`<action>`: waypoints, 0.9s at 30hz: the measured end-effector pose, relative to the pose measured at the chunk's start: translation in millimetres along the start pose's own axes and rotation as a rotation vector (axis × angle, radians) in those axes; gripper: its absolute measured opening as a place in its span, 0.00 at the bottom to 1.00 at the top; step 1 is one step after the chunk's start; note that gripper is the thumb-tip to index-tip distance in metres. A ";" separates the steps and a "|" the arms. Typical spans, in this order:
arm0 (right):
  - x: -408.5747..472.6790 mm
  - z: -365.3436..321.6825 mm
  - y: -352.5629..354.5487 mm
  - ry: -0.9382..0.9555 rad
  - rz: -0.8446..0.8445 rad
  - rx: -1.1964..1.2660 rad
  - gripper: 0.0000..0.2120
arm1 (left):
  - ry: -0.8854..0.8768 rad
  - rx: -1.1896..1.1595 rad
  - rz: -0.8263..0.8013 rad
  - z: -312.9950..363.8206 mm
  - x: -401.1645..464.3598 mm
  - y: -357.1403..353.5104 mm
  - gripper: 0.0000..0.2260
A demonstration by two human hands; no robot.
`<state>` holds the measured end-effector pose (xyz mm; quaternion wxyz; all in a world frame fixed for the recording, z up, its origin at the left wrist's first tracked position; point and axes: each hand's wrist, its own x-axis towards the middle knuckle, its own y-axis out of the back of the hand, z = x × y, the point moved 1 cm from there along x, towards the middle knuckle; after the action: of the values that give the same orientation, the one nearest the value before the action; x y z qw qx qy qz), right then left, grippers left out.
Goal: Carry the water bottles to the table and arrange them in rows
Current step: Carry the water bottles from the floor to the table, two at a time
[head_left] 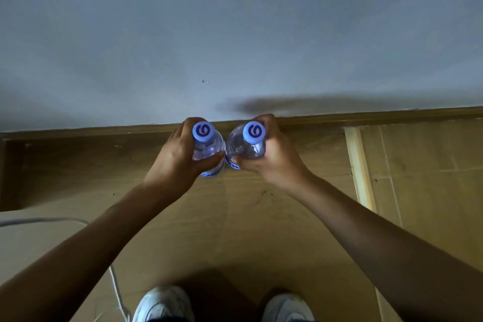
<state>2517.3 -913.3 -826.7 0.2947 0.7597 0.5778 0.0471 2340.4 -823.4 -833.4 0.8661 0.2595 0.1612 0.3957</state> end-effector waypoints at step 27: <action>-205.1 -550.7 167.4 0.319 -0.294 0.036 0.28 | 0.236 -0.022 0.412 417.1 -214.4 403.4 0.21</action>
<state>2365.4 -909.0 -234.8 0.1896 0.6551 0.7226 0.1129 2163.6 -899.8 -245.5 0.7450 0.2293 0.2004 0.5935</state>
